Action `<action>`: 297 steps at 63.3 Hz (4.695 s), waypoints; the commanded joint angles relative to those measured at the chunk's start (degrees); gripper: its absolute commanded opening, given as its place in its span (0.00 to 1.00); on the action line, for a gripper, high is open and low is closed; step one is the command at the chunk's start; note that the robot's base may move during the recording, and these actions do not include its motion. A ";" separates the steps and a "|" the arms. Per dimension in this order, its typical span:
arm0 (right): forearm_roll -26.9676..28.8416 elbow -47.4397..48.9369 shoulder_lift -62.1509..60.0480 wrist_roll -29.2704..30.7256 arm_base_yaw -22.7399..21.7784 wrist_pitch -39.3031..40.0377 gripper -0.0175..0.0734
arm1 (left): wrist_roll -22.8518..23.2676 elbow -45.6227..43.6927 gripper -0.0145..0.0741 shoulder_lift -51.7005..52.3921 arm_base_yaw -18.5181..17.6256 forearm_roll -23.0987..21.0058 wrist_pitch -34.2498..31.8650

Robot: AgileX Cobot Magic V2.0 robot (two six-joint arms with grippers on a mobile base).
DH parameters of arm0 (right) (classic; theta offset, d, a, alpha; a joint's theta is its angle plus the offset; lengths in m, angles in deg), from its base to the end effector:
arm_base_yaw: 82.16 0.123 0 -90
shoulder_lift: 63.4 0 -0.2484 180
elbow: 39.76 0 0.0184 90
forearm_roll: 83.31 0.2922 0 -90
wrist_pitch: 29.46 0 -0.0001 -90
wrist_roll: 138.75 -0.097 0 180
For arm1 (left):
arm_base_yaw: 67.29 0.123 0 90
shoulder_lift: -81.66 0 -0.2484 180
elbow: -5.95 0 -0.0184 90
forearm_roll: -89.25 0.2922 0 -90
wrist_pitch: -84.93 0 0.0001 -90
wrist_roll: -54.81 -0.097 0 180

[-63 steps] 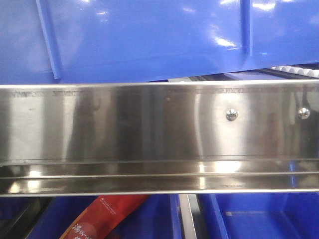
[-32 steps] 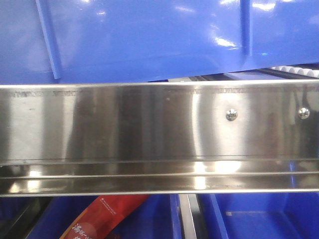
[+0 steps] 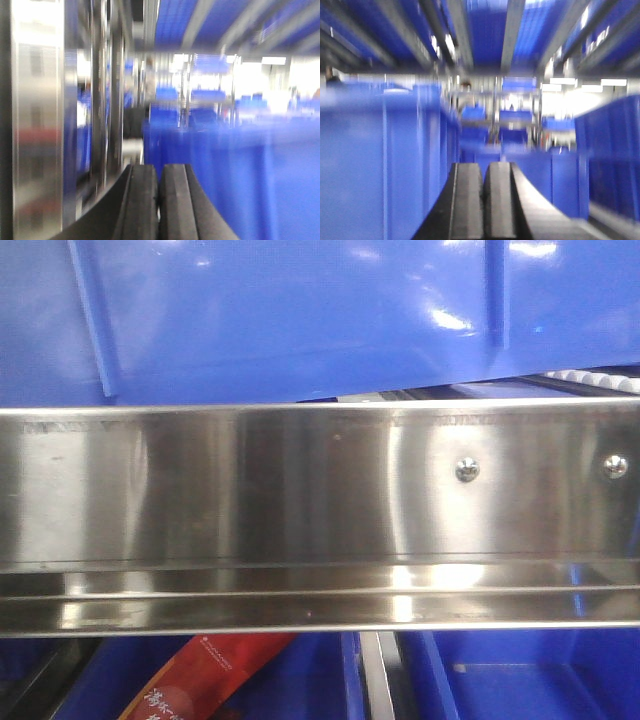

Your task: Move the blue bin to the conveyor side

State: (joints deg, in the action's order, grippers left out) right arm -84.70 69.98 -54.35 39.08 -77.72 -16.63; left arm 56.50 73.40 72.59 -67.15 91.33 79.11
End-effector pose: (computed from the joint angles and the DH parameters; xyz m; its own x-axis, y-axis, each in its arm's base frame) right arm 0.1270 0.0104 0.2730 0.3966 0.0451 -0.9169 -0.0880 0.9961 0.0109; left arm 0.1262 0.0000 0.2801 0.3305 0.0074 -0.9438 -0.0012 1.0000 0.0075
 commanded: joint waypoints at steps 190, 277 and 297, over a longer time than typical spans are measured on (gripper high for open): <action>4.10 116.45 93.23 8.70 6.56 -82.80 0.80 | 10.51 -78.55 0.64 -84.02 -1.21 -4.90 61.92; 4.81 107.38 97.72 6.78 6.67 -82.80 0.80 | 10.74 -78.55 0.64 -84.02 -1.21 -4.95 61.81; 4.76 106.03 97.78 6.78 6.67 -82.80 0.80 | 10.74 -78.55 0.64 -84.02 -1.21 -4.95 61.81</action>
State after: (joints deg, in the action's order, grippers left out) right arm -79.19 176.10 43.67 45.75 -71.22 -100.43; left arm 66.84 -4.73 -11.55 -68.04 86.45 141.38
